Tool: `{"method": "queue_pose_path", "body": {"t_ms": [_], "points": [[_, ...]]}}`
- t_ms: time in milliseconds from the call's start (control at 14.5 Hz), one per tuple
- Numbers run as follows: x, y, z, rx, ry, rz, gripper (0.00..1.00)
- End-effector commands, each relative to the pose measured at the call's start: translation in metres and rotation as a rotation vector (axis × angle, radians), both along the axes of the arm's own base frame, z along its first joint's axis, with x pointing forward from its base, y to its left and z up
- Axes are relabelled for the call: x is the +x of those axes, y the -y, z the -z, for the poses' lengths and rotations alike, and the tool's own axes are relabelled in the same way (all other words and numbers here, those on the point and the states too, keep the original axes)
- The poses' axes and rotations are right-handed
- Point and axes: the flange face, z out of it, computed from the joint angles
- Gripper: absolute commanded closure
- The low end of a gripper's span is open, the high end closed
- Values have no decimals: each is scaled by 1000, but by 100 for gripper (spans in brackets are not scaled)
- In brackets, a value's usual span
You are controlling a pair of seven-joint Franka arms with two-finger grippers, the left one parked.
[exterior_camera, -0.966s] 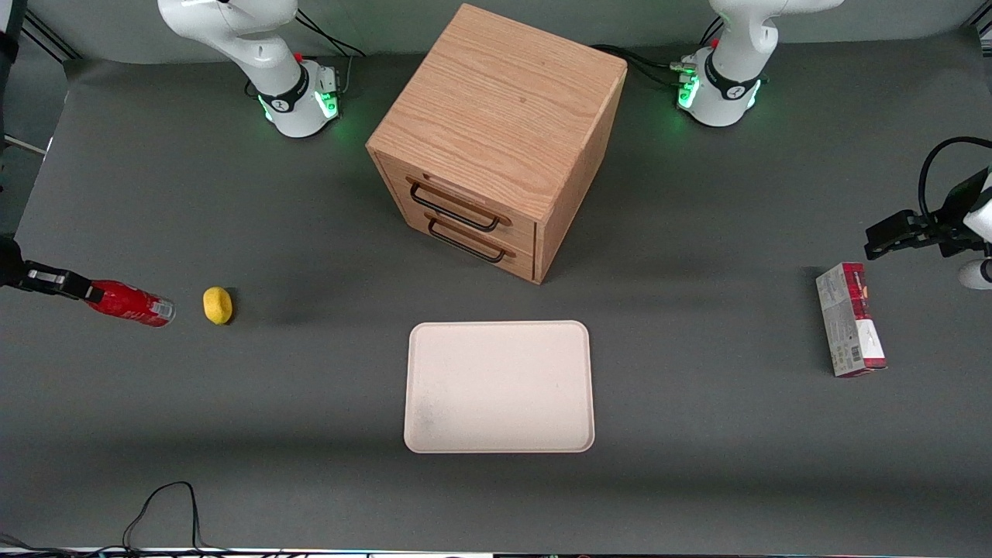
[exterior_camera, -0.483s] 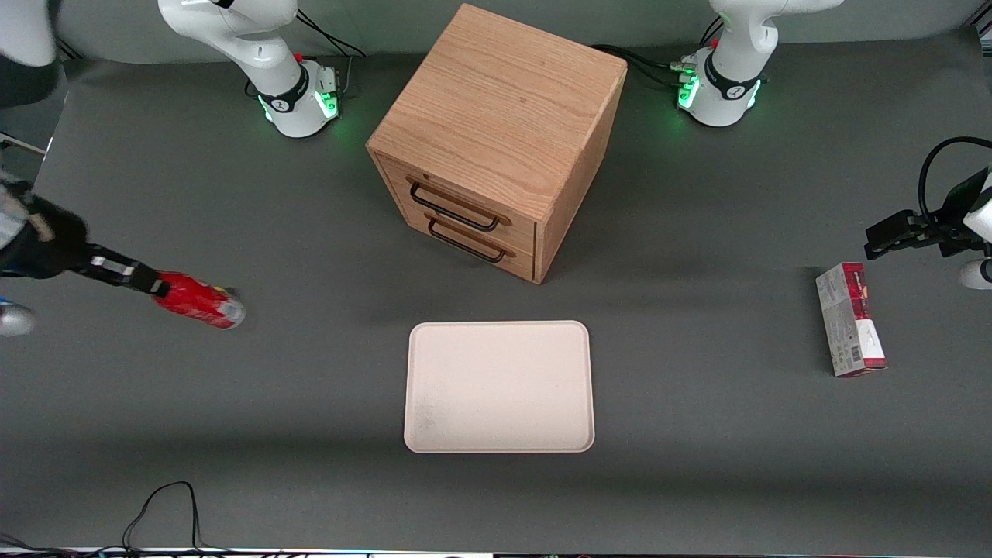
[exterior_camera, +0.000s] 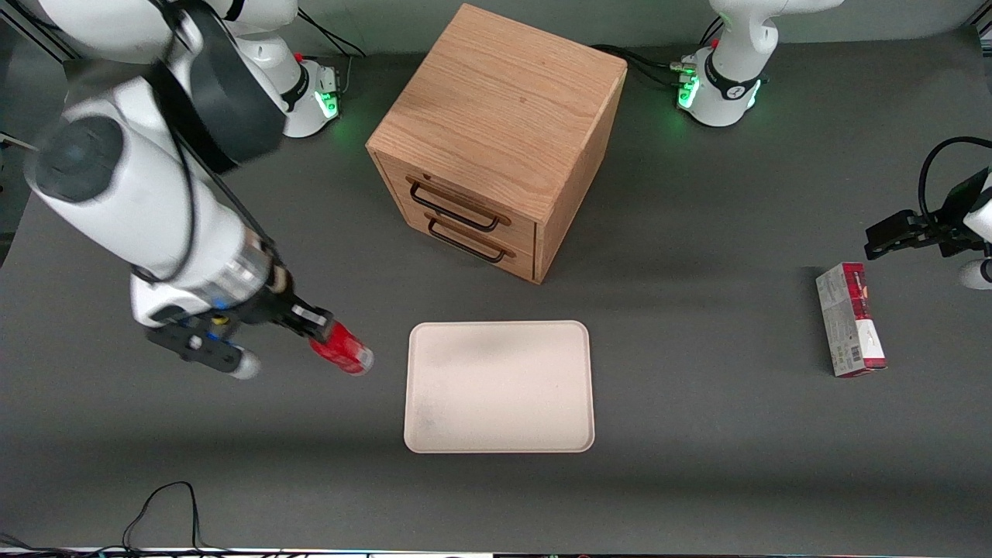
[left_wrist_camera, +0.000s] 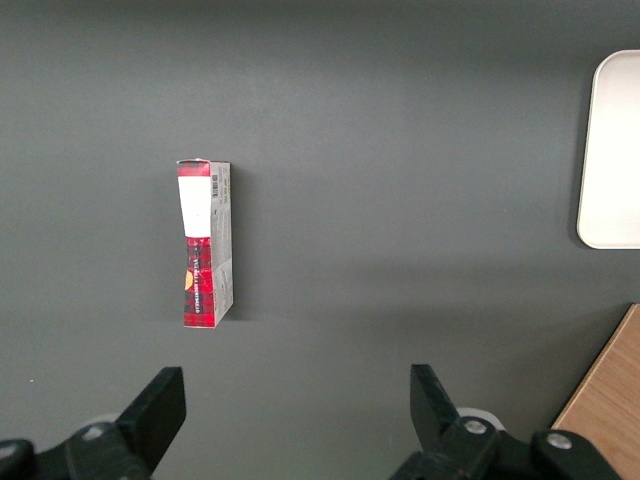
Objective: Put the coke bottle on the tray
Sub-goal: 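Lift the bottle and carry it with the right gripper to the tray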
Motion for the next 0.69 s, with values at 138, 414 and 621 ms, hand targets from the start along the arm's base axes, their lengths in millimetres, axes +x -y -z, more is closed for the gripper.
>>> {"method": "queue_pose_path", "body": {"t_ms": [138, 414, 621], "points": [[38, -29, 71, 12, 75, -17, 100], [51, -39, 132, -9, 76, -45, 100], [55, -42, 170, -6, 56, -72, 99]]}}
